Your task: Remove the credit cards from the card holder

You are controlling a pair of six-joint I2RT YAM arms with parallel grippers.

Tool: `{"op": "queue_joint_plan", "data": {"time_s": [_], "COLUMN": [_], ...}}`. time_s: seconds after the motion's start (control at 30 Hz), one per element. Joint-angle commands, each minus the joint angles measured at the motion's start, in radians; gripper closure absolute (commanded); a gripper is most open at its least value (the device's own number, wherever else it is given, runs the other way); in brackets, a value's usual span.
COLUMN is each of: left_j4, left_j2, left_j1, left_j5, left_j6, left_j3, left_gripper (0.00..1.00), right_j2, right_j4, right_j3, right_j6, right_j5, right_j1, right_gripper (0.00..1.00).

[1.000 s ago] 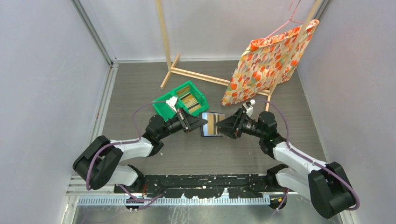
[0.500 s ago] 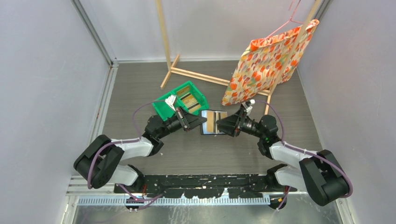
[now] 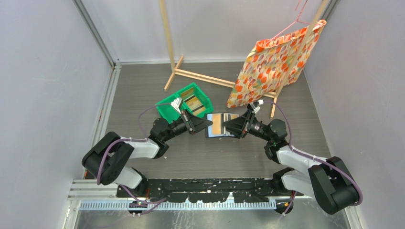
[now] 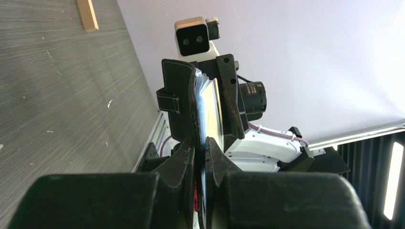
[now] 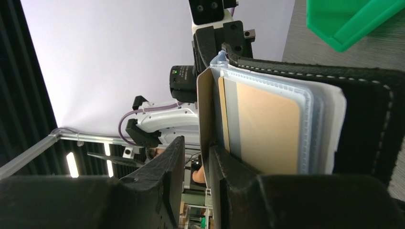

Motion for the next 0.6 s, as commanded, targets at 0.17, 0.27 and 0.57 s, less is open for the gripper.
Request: {"op": "queue_joint_plan", "data": {"time_s": [0.17, 0.27, 0.57], "left_j4": [0.099, 0.106, 0.111], "left_j2": [0.027, 0.033, 0.019], "left_j1": [-0.007, -0.007, 0.026], "left_j5": [0.032, 0.038, 0.058], "left_j6": [-0.012, -0.012, -0.025], "left_j3": [0.004, 0.004, -0.03], "left_gripper": [1.0, 1.0, 1.0], "right_j2": [-0.014, -0.01, -0.085], "right_j4": [0.098, 0.084, -0.092], "right_j3": [0.012, 0.012, 0.013], "right_j6": [0.016, 0.008, -0.07], "right_j5": [0.034, 0.041, 0.055], "right_j1": [0.005, 0.005, 0.005], "right_gripper": [0.76, 0.88, 0.99]}}
